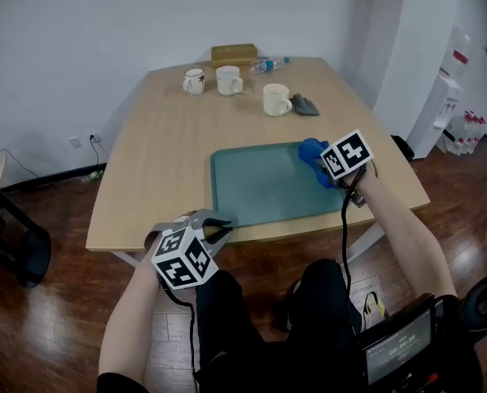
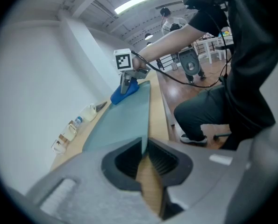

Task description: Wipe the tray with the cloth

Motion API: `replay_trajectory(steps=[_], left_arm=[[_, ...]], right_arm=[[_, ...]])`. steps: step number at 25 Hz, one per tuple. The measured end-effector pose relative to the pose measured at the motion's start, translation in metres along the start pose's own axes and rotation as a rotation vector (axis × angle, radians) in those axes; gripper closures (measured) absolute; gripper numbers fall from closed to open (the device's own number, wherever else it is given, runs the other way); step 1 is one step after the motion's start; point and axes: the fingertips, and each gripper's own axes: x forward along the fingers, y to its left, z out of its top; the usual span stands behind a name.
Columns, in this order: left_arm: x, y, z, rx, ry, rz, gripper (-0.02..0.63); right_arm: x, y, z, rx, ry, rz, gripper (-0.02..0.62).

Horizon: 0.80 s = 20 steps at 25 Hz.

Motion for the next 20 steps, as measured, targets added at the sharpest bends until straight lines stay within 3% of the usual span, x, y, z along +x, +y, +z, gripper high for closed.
replay_trajectory(steps=[7,20], left_arm=[[0.001,0.000,0.001,-0.020,-0.023,-0.011,0.561],[0.004,0.000,0.001,-0.009,-0.002,-0.027,0.563]], right_arm=[[0.006,0.056,0.018,-0.038,-0.016,0.064,0.479],[0.021,0.228,0.080,-0.270,-0.058,0.254,0.479]])
